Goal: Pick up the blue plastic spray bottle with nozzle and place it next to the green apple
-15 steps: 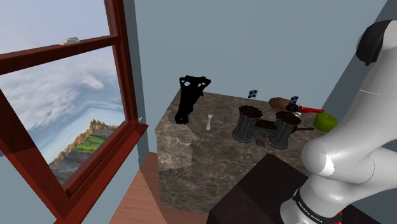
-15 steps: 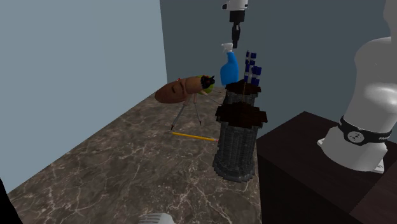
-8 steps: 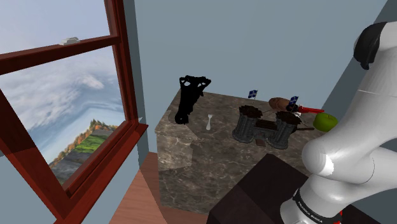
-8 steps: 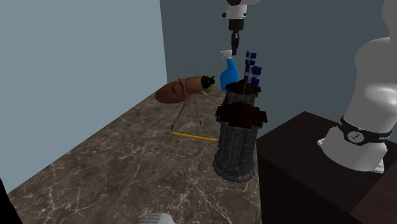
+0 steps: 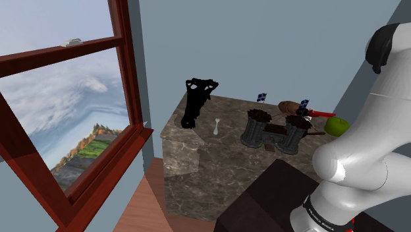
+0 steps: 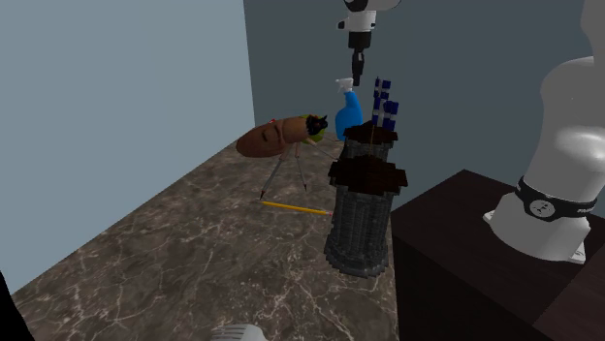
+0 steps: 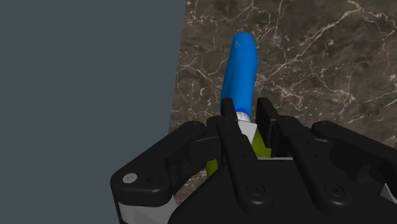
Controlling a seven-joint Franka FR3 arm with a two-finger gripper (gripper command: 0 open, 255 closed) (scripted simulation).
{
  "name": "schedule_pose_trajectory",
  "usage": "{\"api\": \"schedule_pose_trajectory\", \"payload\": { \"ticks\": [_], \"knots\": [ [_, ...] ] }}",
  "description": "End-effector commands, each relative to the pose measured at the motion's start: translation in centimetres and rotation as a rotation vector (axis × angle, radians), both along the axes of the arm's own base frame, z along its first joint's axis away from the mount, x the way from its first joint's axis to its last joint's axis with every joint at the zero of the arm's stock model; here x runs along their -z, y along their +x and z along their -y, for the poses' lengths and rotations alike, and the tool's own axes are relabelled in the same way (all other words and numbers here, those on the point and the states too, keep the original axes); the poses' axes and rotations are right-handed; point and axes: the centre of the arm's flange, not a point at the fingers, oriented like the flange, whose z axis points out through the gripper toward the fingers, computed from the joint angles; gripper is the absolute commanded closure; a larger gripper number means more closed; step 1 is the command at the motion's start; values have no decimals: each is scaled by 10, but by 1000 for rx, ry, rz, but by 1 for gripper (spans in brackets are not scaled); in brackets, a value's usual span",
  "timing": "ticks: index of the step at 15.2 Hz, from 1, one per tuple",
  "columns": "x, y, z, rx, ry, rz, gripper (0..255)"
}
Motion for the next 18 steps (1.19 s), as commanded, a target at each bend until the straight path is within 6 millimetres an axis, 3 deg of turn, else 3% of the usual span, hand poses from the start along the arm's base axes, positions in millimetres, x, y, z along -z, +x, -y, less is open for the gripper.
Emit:
{"api": "schedule_pose_trajectory", "payload": {
  "ticks": [1,2,7,11,18],
  "knots": [
    [5,1,-1,0,10,-2,255],
    [4,1,-1,0,10,-2,0],
    [5,1,-1,0,10,-2,0],
    [-45,4,-3,0,10,-2,0],
    [-45,4,-3,0,10,-2,0]
  ]
}}
